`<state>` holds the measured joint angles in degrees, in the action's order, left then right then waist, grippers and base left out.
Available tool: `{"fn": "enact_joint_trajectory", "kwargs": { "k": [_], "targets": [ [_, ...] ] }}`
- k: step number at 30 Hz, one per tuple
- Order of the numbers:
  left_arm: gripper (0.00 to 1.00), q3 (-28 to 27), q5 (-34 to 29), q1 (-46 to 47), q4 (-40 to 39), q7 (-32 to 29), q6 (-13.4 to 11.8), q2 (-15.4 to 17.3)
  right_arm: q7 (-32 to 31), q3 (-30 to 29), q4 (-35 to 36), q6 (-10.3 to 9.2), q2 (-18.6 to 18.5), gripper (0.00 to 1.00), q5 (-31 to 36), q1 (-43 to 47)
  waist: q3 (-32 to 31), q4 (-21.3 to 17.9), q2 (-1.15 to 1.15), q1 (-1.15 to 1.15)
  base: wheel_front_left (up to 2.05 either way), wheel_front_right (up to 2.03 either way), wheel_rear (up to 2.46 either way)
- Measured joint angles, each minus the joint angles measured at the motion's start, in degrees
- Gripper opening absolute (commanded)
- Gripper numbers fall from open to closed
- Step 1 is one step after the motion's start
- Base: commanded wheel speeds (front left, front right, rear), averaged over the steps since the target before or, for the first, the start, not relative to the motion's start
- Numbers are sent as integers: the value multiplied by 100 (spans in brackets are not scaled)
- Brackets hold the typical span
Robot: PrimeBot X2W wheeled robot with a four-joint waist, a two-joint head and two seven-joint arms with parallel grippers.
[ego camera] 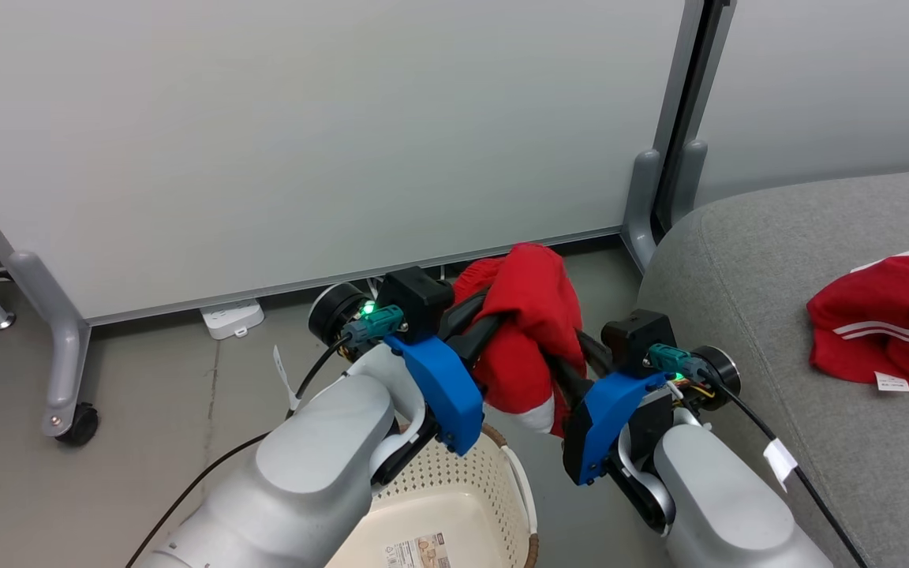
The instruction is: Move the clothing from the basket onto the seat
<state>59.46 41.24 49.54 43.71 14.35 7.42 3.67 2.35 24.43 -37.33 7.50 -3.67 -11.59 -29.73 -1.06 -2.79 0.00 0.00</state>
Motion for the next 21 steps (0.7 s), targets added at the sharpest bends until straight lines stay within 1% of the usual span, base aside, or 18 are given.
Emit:
{"fn": "enact_joint_trajectory", "kwargs": {
  "k": [9,21],
  "targets": [
    [0,68,90,64,31,38,0,38,381,216,-602,0,57,0,-230,-273,-19,-4,0,0,0,0,0],
    [0,110,133,64,86,45,0,49,631,391,-1002,0,68,0,-469,-437,-52,-89,0,0,0,0,0]
  ]
}}
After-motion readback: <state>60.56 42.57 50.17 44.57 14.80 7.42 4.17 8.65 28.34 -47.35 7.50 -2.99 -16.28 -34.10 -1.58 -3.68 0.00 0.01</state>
